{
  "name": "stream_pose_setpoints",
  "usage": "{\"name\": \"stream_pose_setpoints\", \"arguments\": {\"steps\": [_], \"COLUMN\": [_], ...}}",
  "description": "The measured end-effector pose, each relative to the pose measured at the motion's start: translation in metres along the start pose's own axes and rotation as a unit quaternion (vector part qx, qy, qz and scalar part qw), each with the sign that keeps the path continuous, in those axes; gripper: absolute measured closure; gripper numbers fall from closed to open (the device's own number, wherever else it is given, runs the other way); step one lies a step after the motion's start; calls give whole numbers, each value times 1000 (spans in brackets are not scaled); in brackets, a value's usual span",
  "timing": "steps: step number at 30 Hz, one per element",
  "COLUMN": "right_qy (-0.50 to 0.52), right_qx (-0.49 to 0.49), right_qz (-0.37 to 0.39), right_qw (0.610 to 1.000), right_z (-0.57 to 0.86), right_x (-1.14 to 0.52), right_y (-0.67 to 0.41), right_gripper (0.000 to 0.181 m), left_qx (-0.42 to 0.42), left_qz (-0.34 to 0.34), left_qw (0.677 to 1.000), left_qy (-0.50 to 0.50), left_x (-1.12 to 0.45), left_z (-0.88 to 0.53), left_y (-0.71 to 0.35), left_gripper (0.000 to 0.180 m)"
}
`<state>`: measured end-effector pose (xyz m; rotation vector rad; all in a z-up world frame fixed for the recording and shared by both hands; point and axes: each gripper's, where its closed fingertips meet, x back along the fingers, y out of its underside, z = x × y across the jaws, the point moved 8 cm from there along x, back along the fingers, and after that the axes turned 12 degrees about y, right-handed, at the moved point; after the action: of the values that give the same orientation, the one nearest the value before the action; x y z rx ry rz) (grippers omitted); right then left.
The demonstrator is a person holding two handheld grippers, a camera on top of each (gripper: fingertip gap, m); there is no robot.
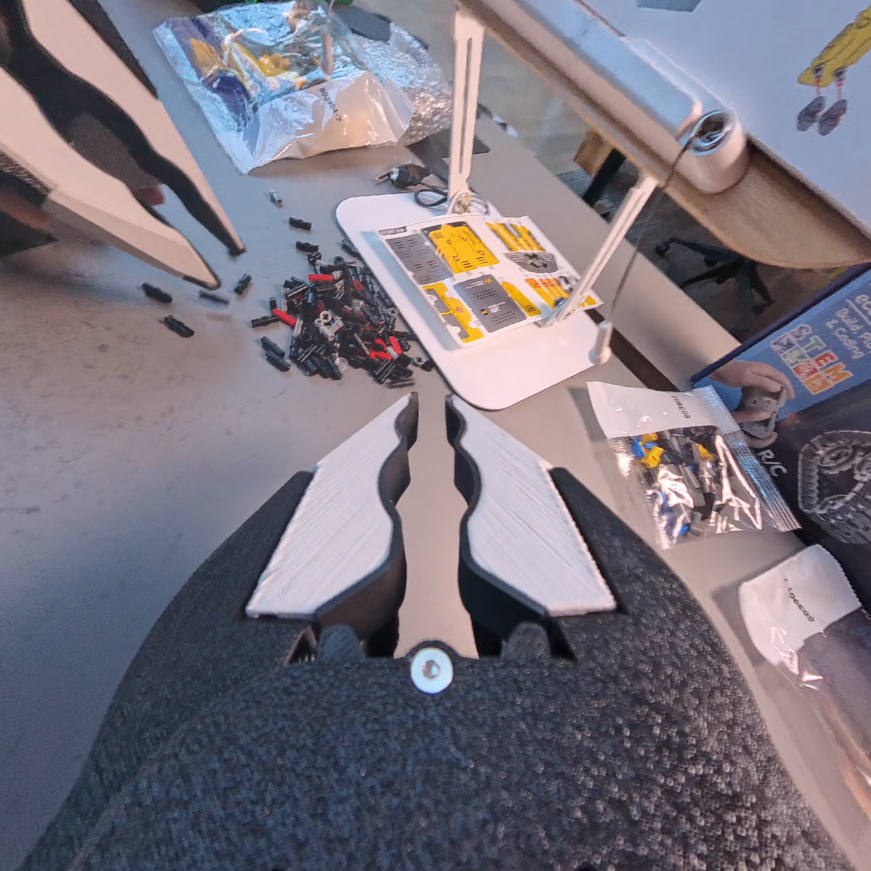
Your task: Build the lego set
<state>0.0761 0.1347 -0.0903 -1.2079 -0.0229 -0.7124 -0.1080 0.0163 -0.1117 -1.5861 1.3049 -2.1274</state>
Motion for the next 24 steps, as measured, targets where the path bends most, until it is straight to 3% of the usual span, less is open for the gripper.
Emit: {"name": "stream_pose_setpoints", "arguments": {"steps": [8, 10, 15, 24], "right_qy": [202, 215, 234, 243], "right_qx": [-42, -53, -55, -38], "right_qz": [92, 91, 88, 88], "right_qw": [974, 971, 967, 965], "right_z": [95, 107, 112, 114], "right_x": [-25, -34, -42, -38], "right_y": [-58, -62, -62, -68], "right_gripper": [166, 177, 177, 172], "left_qx": [-11, -21, 3, 138], "left_qz": [107, 142, 266, 313], "left_qw": [994, 988, 960, 935], "left_qy": [-25, -54, -87, -88], "left_x": [33, 44, 73, 83], "left_z": [-2, -9, -44, -108], "left_y": [-10, -19, -64, -75], "left_gripper": [143, 143, 145, 143]}}
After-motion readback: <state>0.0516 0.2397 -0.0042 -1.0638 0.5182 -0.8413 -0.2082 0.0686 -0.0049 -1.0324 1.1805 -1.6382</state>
